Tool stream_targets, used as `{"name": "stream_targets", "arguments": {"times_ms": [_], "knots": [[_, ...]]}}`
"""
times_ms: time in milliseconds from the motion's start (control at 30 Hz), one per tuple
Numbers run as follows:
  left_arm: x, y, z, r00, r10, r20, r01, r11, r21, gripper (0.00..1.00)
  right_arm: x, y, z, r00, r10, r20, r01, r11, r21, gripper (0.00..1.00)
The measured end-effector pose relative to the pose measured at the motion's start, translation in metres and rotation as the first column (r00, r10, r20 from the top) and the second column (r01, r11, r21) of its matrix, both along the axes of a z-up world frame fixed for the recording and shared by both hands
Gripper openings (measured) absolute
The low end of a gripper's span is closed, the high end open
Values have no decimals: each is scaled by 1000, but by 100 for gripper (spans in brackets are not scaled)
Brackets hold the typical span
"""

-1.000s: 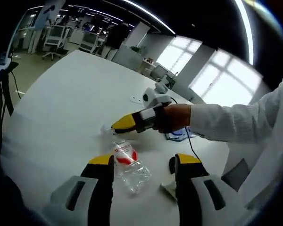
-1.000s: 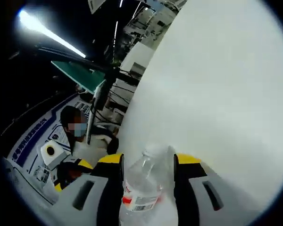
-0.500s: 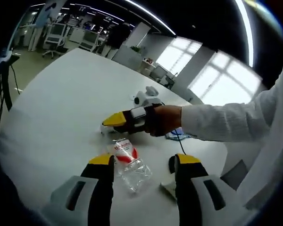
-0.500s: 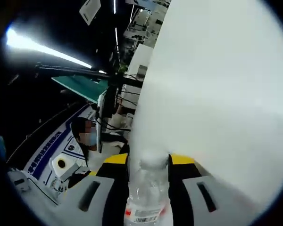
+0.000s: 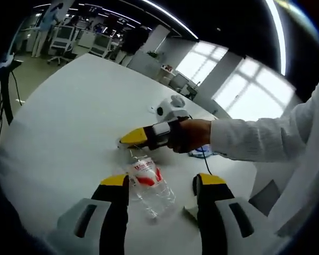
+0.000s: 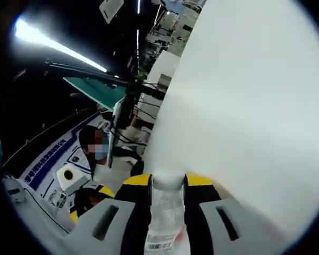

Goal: Arrange the tabletop items into an orderly group along one side of the table until the central work area is clear of visible clutter.

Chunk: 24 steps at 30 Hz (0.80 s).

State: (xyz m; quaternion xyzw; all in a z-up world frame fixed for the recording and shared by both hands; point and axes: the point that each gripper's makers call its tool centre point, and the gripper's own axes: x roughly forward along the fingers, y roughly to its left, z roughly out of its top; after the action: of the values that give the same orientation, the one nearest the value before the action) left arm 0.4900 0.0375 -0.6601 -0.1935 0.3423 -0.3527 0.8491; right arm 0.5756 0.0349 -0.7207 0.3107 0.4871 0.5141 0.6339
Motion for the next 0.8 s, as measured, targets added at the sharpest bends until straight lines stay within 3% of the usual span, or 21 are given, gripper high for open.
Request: {"name": "stream_targets", "arguments": {"times_ms": [467,800], "knots": [[-1,-3,-2,999,-35,9,35,999,2,52,-16,0,37,977,60,206,-60,998,-7,20],[1,-11,-13,997,-78,10,78,997,-9,52,-32,-4,60,928,106,358,-101,994,-34,20]]}}
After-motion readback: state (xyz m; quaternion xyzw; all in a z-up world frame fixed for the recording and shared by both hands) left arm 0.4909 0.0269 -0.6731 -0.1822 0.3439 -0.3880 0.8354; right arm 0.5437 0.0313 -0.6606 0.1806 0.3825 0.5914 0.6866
